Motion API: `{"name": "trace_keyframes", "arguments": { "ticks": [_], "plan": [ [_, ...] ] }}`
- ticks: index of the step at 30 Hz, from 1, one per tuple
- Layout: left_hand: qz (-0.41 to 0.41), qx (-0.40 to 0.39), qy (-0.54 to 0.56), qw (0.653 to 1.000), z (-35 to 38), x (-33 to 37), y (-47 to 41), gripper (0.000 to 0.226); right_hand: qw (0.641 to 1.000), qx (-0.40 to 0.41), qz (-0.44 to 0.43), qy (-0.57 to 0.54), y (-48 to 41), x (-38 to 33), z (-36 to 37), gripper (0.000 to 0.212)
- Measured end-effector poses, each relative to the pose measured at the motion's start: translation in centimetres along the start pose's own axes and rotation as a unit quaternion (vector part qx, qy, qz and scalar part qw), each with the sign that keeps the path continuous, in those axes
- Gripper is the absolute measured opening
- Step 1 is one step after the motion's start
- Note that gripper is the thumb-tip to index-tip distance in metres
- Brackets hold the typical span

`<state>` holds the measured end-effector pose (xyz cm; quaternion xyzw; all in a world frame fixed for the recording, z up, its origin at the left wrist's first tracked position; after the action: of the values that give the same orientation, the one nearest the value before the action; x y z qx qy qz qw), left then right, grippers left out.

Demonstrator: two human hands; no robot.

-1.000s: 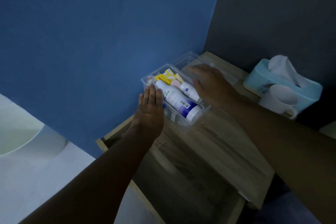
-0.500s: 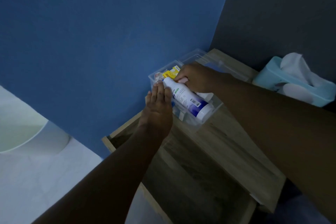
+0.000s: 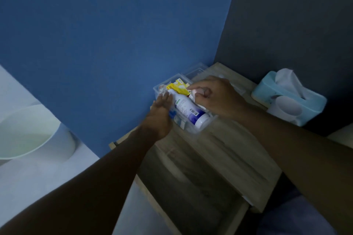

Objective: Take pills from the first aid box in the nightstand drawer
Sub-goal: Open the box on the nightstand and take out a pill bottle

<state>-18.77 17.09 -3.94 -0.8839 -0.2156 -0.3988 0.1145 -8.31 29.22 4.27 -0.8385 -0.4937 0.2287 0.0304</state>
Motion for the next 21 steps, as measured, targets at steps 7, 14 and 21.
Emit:
{"name": "trace_keyframes", "arguments": {
  "ticks": [7, 14, 21],
  "plan": [
    [-0.108, 0.094, 0.565, 0.812, -1.3, 5.0, 3.6, 0.024, 0.994, 0.007, 0.026, -0.107, 4.8, -2.3, -5.5, 0.043],
    [-0.109, 0.0, 0.729, 0.676, 0.7, 14.0, 8.0, 0.035, 0.998, 0.031, -0.052, -0.013, 8.7, -6.7, -12.3, 0.037],
    [-0.109, 0.025, 0.753, 0.648, 2.0, 16.6, 10.8, 0.046, 0.991, 0.063, -0.109, 0.036, 11.6, -7.8, -15.7, 0.018]
  ]
}}
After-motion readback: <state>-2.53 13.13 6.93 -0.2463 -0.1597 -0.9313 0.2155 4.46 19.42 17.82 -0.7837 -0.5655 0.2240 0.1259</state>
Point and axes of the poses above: each hand's wrist, its own y-axis away from the middle knuckle, its own z-axis out of the palm, x = y × z, the point moved 9 cm from there along -y, towards the middle knuckle, and after that the axes turned 15 degrees about y, right-handed, at the moved point
